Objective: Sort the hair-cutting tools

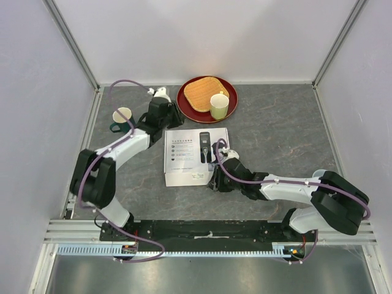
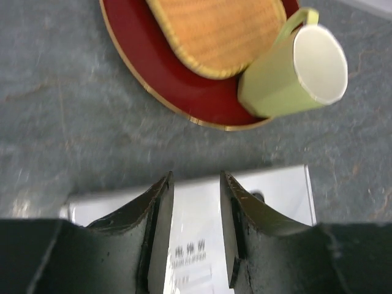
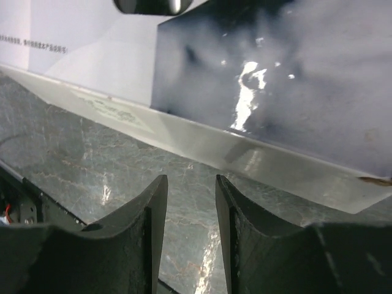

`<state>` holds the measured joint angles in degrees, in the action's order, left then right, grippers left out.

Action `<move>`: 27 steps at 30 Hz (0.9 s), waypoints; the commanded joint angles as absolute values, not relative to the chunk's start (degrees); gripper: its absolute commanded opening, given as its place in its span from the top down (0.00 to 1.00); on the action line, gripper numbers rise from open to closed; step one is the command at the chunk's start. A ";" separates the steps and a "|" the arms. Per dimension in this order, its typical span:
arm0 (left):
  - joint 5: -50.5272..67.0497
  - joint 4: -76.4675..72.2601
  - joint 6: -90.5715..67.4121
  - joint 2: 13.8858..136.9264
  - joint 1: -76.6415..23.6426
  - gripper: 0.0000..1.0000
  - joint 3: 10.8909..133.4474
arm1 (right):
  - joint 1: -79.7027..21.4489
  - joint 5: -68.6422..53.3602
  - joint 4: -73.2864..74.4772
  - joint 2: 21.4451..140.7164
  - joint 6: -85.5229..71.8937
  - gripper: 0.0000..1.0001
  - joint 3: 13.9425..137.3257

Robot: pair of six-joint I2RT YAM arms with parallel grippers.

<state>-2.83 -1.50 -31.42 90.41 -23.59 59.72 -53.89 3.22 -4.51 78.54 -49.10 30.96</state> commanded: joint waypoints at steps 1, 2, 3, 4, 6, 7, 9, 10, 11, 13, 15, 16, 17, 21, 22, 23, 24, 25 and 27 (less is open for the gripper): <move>-3.60 -8.87 -27.33 99.90 -23.38 0.57 66.97 | -54.23 6.94 -10.90 79.01 -52.91 0.56 29.10; -4.82 -9.05 -27.60 102.02 -23.38 0.57 69.15 | -54.14 7.20 -10.72 78.75 -52.91 0.56 29.00; -5.27 -7.75 -27.95 103.87 -23.38 0.57 70.82 | -54.23 7.73 -10.03 78.58 -53.00 0.56 28.83; -5.27 -5.99 -28.12 105.80 -23.20 0.56 72.75 | -54.14 8.17 -9.50 78.40 -53.00 0.56 28.65; -4.05 -2.39 -29.09 111.78 -23.12 0.56 79.34 | -54.23 9.57 -8.01 77.52 -53.17 0.56 28.39; -3.09 1.63 -29.44 113.80 -23.12 0.57 81.45 | -54.23 10.19 -7.56 77.00 -53.35 0.56 27.78; 1.21 3.60 -29.01 117.32 -23.12 0.57 84.63 | -54.23 11.42 -6.07 75.42 -54.05 0.56 27.25; 2.45 3.86 -28.92 117.86 -23.12 0.57 84.73 | -54.05 12.56 -5.80 74.80 -54.14 0.56 26.64; 4.81 3.69 -28.39 118.04 -23.12 0.57 83.60 | -53.88 13.00 -5.37 73.58 -53.71 0.56 26.37; 7.11 3.78 -27.60 117.95 -23.12 0.57 82.27 | -53.26 14.75 -3.26 72.25 -51.51 0.55 26.28; 10.18 5.53 -26.37 117.95 -23.12 0.57 81.13 | -51.95 15.90 -1.16 69.97 -49.75 0.53 26.10; 11.41 6.32 -25.85 117.86 -23.12 0.58 80.69 | -51.25 16.34 -0.53 69.35 -48.35 0.53 25.93; 13.69 6.94 -25.23 117.69 -23.12 0.59 79.64 | -49.67 16.17 -0.18 68.30 -47.47 0.53 25.93; 17.31 6.94 -24.70 115.93 -23.12 0.63 75.24 | -46.24 15.56 2.72 68.73 -44.30 0.53 26.72; 17.58 6.77 -24.70 114.97 -23.12 0.63 74.28 | -45.53 15.03 2.64 69.08 -43.77 0.53 27.15; 17.84 6.68 -24.70 114.35 -23.12 0.64 72.27 | -44.14 14.16 2.46 70.13 -42.90 0.53 27.25; 18.19 6.16 -24.70 113.65 -23.12 0.64 71.20 | -43.51 13.63 2.11 70.66 -42.63 0.53 27.77; 18.37 5.80 -24.61 112.16 -23.12 0.65 70.15 | -42.90 13.01 1.85 71.27 -42.19 0.54 28.03; 18.72 5.10 -24.87 110.75 -23.12 0.66 67.07 | -41.49 12.48 1.23 72.77 -41.14 0.54 29.26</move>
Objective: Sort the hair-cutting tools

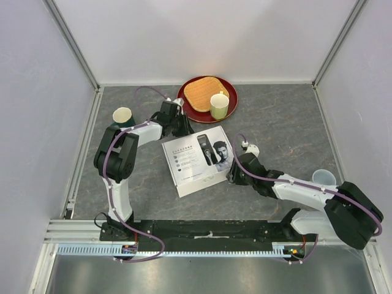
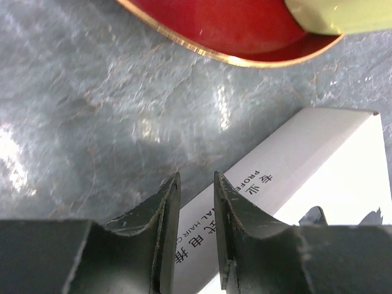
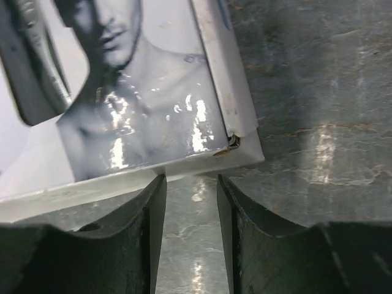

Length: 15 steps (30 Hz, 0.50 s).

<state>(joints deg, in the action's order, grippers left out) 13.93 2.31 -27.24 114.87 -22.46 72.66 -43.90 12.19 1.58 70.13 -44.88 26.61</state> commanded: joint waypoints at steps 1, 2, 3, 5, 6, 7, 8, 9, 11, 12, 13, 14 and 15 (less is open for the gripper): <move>18.72 4.84 -25.40 109.79 -23.12 0.66 66.02 | -40.96 12.39 1.06 73.21 -40.78 0.54 29.70; 18.81 4.66 -25.66 108.30 -23.12 0.66 64.09 | -40.17 12.39 0.71 73.82 -40.52 0.55 30.14; 18.81 4.40 -26.01 107.41 -23.12 0.67 62.94 | -39.64 12.13 0.36 74.26 -40.08 0.55 30.84; 19.33 2.91 -27.50 105.13 -23.12 0.67 59.44 | -38.16 11.08 -2.45 76.19 -39.38 0.54 31.64; 19.34 2.29 -28.12 104.42 -23.12 0.67 58.28 | -37.54 10.64 -3.33 77.07 -38.68 0.55 32.95; 18.99 1.07 -29.52 103.81 -23.12 0.67 57.14 | -36.83 9.76 -3.51 78.04 -38.24 0.55 33.65; 18.11 0.53 -30.05 103.19 -23.12 0.67 55.13 | -35.26 9.15 -3.78 80.05 -37.88 0.55 34.27; 18.11 0.27 -30.49 102.31 -23.12 0.68 54.15 | -34.37 8.18 -4.04 80.94 -37.62 0.55 35.41; 17.84 0.18 -31.37 101.87 -23.12 0.68 52.57 | -31.57 5.20 -3.96 82.35 -37.35 0.55 36.03; 17.84 0.26 -31.64 101.52 -23.12 0.69 52.21 | -30.77 4.49 -3.78 82.18 -37.44 0.55 35.95; 17.93 0.26 -32.16 101.43 -23.12 0.69 51.60 | -29.98 4.05 -3.52 81.22 -37.79 0.54 35.60; 17.76 -1.30 -32.52 101.25 -23.12 0.69 51.24 | -28.32 3.26 -3.25 80.43 -37.88 0.55 35.16; 17.75 -1.49 -32.69 101.08 -23.12 0.69 50.89 | -27.78 3.25 -2.21 79.64 -37.97 0.54 34.29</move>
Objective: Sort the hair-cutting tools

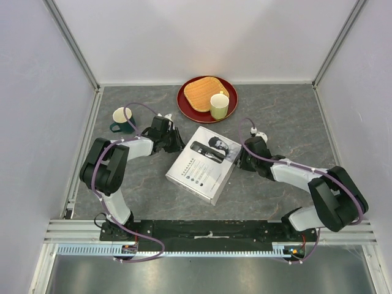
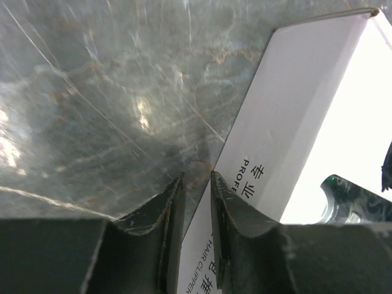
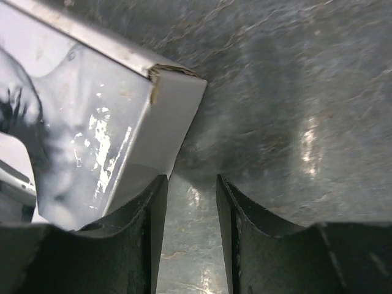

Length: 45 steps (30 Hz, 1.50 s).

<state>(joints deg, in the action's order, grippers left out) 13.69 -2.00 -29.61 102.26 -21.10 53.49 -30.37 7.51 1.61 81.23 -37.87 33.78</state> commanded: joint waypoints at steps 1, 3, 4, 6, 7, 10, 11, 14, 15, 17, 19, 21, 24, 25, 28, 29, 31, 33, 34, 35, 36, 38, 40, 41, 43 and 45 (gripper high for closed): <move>17.67 -1.58 -33.22 100.99 -23.12 0.70 50.45 | -26.99 3.25 -1.68 77.71 -38.06 0.53 33.84; 17.32 -2.02 -33.75 100.90 -23.12 0.70 50.10 | -24.79 3.34 -0.45 75.95 -38.14 0.52 32.09; 17.14 -2.02 -34.10 100.99 -23.12 0.70 49.92 | -24.00 3.43 -0.18 74.72 -38.06 0.52 31.65; 16.79 -2.28 -34.45 100.99 -23.12 0.70 49.83 | -21.98 3.25 -0.18 74.09 -38.14 0.51 30.50; 16.79 -2.37 -34.63 100.99 -23.12 0.70 49.83 | -20.93 3.34 -0.18 74.35 -37.97 0.51 30.41; 16.61 -2.46 -34.72 100.81 -23.12 0.71 49.57 | -18.99 1.33 -0.96 77.50 -37.97 0.51 30.85; 16.52 -2.55 -34.72 100.64 -23.12 0.71 49.40 | -18.55 0.45 -3.14 78.48 -37.97 0.52 30.94; 16.44 -2.55 -34.72 100.11 -23.12 0.71 49.04 | -17.32 -4.82 -8.85 82.69 -38.76 0.53 30.94; 16.52 -2.90 -34.72 100.11 -23.12 0.71 48.96 | -17.05 -7.44 -10.36 84.71 -39.63 0.54 30.94; 18.01 -3.60 -34.80 100.54 -23.12 0.71 48.43 | -17.05 -10.00 -15.26 86.74 -41.04 0.55 31.03; 19.94 -5.26 -35.24 101.07 -23.12 0.72 47.90 | -17.05 -14.21 -18.71 89.54 -43.58 0.56 30.85; 21.53 -6.85 -35.94 101.69 -23.12 0.73 47.37 | -17.05 -16.25 -21.79 92.01 -44.99 0.57 31.11; 23.46 -9.14 -36.56 101.78 -23.12 0.73 46.41 | -17.05 -18.28 -23.38 93.08 -45.97 0.58 31.38; 22.94 -9.14 -36.56 101.52 -23.12 0.73 46.32 | -17.05 -18.02 -22.77 92.82 -45.27 0.58 31.55; 17.52 -7.04 -36.30 99.07 -23.12 0.72 46.06 | -17.05 -12.85 -15.14 89.48 -42.72 0.58 33.48; 15.58 -4.94 -36.39 98.27 -23.12 0.71 45.97 | -17.05 -7.44 -9.46 88.25 -40.63 0.58 34.97; 9.01 -2.39 -36.56 95.82 -23.12 0.69 46.05 | -17.05 -2.66 -4.77 84.56 -38.60 0.55 36.29; 4.68 2.08 -37.52 94.31 -23.12 0.66 46.32 | -17.05 4.61 3.48 81.93 -36.30 0.53 38.66; 1.79 3.07 -37.79 92.74 -23.12 0.66 46.23 | -17.05 6.31 5.78 81.04 -36.04 0.52 39.11; 0.37 3.86 -38.23 92.12 -23.12 0.65 46.06 | -17.05 7.55 8.58 80.08 -35.95 0.51 38.94; 0.00 5.17 -39.19 91.50 -23.12 0.64 45.53 | -17.05 8.34 9.40 77.89 -35.95 0.51 38.50; -2.98 5.89 -40.07 89.57 -23.12 0.63 44.65 | -17.14 7.65 11.51 75.51 -36.38 0.51 36.14; -3.43 6.33 -41.13 88.07 -23.20 0.63 42.55 | -17.23 4.76 13.87 72.52 -36.47 0.52 34.55; -3.25 6.24 -41.31 86.67 -23.29 0.63 41.76 | -17.23 3.62 14.15 71.38 -36.65 0.53 32.28; -2.64 6.33 -41.75 85.35 -23.38 0.63 39.21 | -17.58 -0.15 14.68 67.69 -36.83 0.54 29.63; -1.85 6.85 -41.66 83.15 -23.64 0.64 37.36 | -18.10 -4.29 14.76 63.49 -37.52 0.56 25.85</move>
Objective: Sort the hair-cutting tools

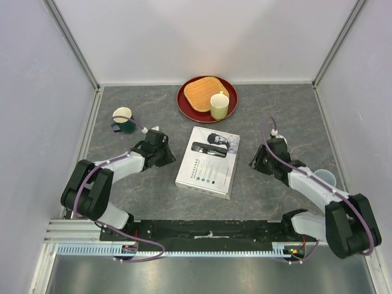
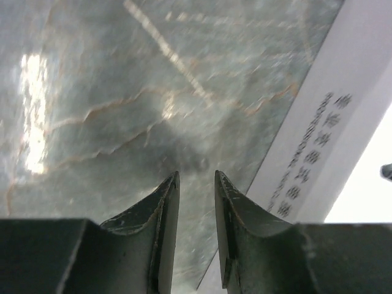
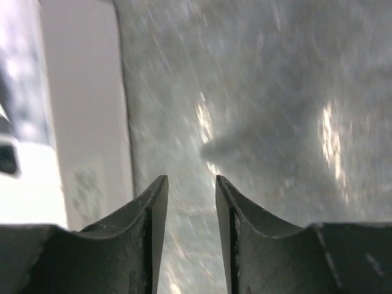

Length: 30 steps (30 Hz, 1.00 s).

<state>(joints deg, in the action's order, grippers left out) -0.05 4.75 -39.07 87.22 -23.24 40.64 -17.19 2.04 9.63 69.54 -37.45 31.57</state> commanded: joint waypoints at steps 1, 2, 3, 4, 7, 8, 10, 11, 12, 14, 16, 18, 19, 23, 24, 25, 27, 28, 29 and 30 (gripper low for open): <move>-1.58 7.46 -41.66 82.27 -23.73 0.65 36.74 | -18.71 -7.18 14.77 62.15 -37.70 0.56 24.71; -1.06 7.64 -41.49 81.48 -23.90 0.66 36.13 | -19.16 -8.60 14.68 60.83 -38.05 0.57 22.96; -0.27 7.82 -41.40 80.00 -24.08 0.67 34.90 | -19.60 -9.57 14.59 58.21 -38.23 0.57 22.24; 0.26 7.91 -41.48 79.37 -24.26 0.67 34.28 | -20.73 -10.36 14.59 56.88 -39.10 0.57 21.63; 4.12 7.38 -41.40 77.26 -24.87 0.70 31.91 | -22.41 -13.26 12.76 53.18 -41.04 0.59 19.78; 5.17 6.77 -41.40 76.99 -25.05 0.72 31.38 | -22.67 -13.79 12.05 52.74 -41.48 0.60 18.82; 7.90 6.59 -41.22 76.64 -25.14 0.74 30.59 | -23.55 -14.76 10.21 53.17 -42.62 0.61 17.93; 8.52 6.68 -41.05 76.55 -25.31 0.74 30.32 | -23.90 -15.81 9.50 54.39 -43.06 0.61 17.76; 9.66 6.77 -40.87 76.47 -25.31 0.75 30.15 | -24.69 -16.34 8.80 55.10 -43.41 0.62 17.49; 10.46 6.94 -39.82 76.20 -25.40 0.76 29.97 | -25.75 -18.01 5.46 57.03 -44.29 0.62 16.70; 11.07 7.99 -39.03 76.11 -25.40 0.78 30.23 | -27.42 -18.90 3.35 58.18 -44.82 0.62 16.61; 11.68 8.35 -38.06 76.20 -25.40 0.80 30.58 | -28.99 -18.90 2.03 59.67 -45.44 0.62 16.61; 12.30 8.26 -37.88 76.20 -25.40 0.81 30.50 | -29.53 -18.98 0.80 60.11 -45.79 0.62 16.61; 16.16 7.30 -37.35 76.81 -25.49 0.84 30.59 | -31.20 -20.82 -3.59 63.53 -48.07 0.62 15.82; 17.13 7.21 -37.35 76.99 -25.58 0.85 30.59 | -31.81 -21.18 -4.56 63.98 -48.60 0.62 15.56; 17.49 6.95 -37.35 77.08 -25.66 0.85 30.50 | -32.08 -21.88 -6.48 64.33 -50.00 0.62 14.86; 18.36 6.68 -37.35 77.17 -25.84 0.86 30.32 | -32.78 -22.50 -8.43 65.30 -51.23 0.62 14.24; 18.89 5.98 -37.35 77.17 -25.93 0.87 30.15 | -32.96 -22.94 -9.92 65.56 -52.55 0.62 13.72; 19.51 5.54 -37.79 77.25 -26.10 0.87 29.62 | -33.13 -22.94 -10.71 66.26 -52.99 0.63 13.45; 21.25 4.84 -38.14 77.26 -26.19 0.88 29.18 | -33.48 -23.03 -11.51 66.44 -53.69 0.63 13.19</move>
<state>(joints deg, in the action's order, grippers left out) 13.39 7.55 -38.76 77.34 -25.21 30.52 -31.90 -20.64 -4.12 64.73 -49.32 14.96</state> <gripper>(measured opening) 0.131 0.374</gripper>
